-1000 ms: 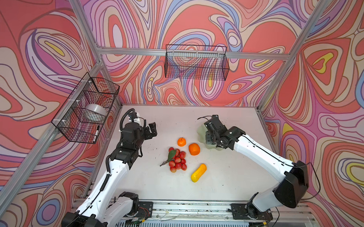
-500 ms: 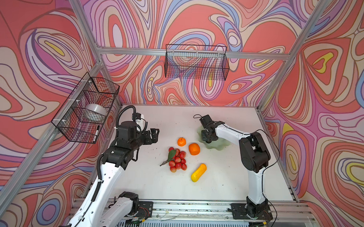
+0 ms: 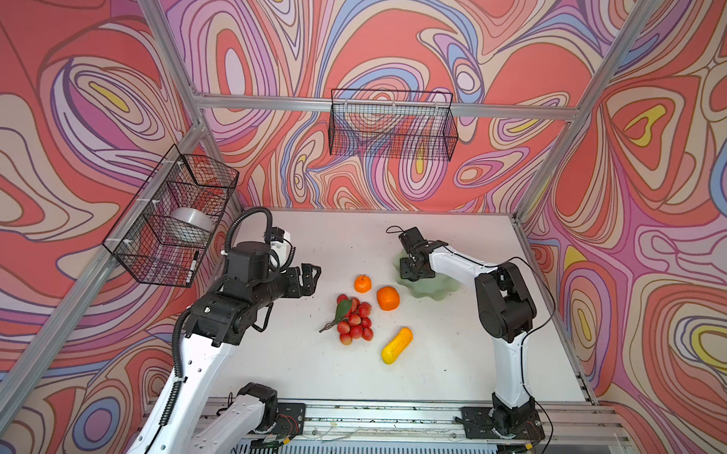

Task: Place and organize the fake fruits in the fruit bowl
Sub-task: 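Drop the avocado into the green bowl while the left arm reaches out, then grasp the yellow squash with the left gripper while the right arm draws back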

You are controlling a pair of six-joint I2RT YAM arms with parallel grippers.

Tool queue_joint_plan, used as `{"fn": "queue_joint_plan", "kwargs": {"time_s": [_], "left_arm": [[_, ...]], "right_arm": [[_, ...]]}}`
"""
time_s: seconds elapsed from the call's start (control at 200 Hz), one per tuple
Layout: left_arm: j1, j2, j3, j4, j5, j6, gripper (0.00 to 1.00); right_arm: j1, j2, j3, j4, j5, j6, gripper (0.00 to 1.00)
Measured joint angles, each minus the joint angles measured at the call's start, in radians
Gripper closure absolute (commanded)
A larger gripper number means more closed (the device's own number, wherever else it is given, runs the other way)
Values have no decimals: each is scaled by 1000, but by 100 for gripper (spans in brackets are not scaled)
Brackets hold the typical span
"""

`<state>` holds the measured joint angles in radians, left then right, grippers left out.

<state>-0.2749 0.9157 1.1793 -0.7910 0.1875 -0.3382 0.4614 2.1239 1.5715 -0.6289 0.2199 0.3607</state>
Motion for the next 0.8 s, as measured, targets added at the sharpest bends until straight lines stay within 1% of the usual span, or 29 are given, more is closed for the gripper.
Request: {"fn": "queue_joint_plan", "kwargs": {"time_s": [0.07,0.11,0.145,0.215,0.29,0.345,0.431,0.541,0.596,0.706,0.801], "left_arm": [[-69,18,5,2,-20,-14,10],[-126,34,4,2,-34,-23,10],[-186,57,4,6,-49,-33,11],[-314,127,6,14,-84,-45,10],[-451,261,33,9,-122,-56,11],[-521,363,65,4,-144,-61,11],[-616,503,104,4,-164,-76,11],[-694,596,113,9,-152,-98,11],[-717,636,114,15,-141,-108,9],[-747,734,132,25,-116,-121,9],[-757,829,154,33,-101,-130,10]], "right_arm": [[-3,-23,-3,-4,3,0,26],[-4,-55,-16,2,11,2,20],[-6,-112,-41,16,26,8,14],[-14,-263,-111,53,45,30,8],[-41,-433,-162,94,46,61,2],[-69,-544,-195,143,45,86,2],[-108,-666,-271,206,46,121,2],[-135,-735,-377,220,36,164,2],[-143,-746,-428,214,26,183,2],[-158,-774,-515,192,16,212,2],[-168,-837,-575,179,15,237,2]]}}
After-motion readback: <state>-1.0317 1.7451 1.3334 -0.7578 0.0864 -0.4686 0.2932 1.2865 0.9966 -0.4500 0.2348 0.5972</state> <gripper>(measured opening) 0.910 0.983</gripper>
